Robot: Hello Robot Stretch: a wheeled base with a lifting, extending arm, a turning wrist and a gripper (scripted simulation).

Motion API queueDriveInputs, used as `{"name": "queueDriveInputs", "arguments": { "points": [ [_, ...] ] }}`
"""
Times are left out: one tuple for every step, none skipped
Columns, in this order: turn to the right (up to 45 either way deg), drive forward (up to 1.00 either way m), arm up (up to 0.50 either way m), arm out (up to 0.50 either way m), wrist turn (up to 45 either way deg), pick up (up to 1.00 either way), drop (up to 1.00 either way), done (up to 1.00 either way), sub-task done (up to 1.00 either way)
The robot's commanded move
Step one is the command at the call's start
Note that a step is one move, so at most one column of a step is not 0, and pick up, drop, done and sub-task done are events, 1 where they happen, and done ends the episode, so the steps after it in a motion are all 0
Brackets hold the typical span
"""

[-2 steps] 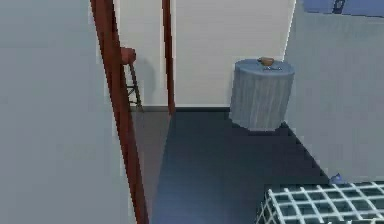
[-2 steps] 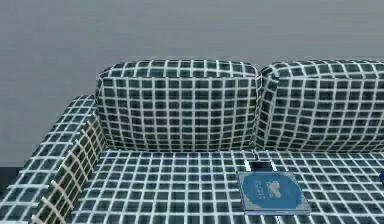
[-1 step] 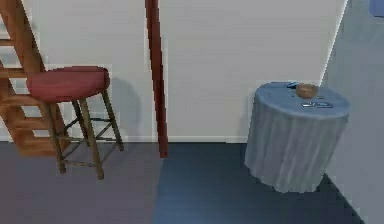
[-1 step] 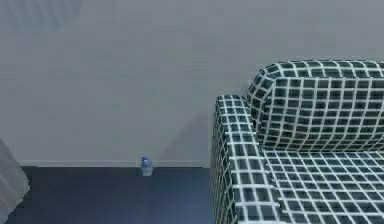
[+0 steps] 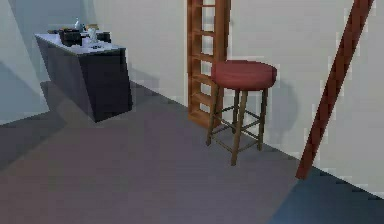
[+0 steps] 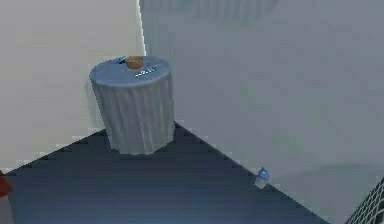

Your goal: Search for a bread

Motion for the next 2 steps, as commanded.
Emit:
{"name": "queueDriveInputs", "arguments": {
  "points": [
    [-9.0, 0.0, 0.0, 0.0, 0.0, 0.0, 0.0, 0.0, 0.0],
    [0.0, 1.0, 0.0, 0.0, 0.0, 0.0, 0.0, 0.0, 0.0]
  ]
}}
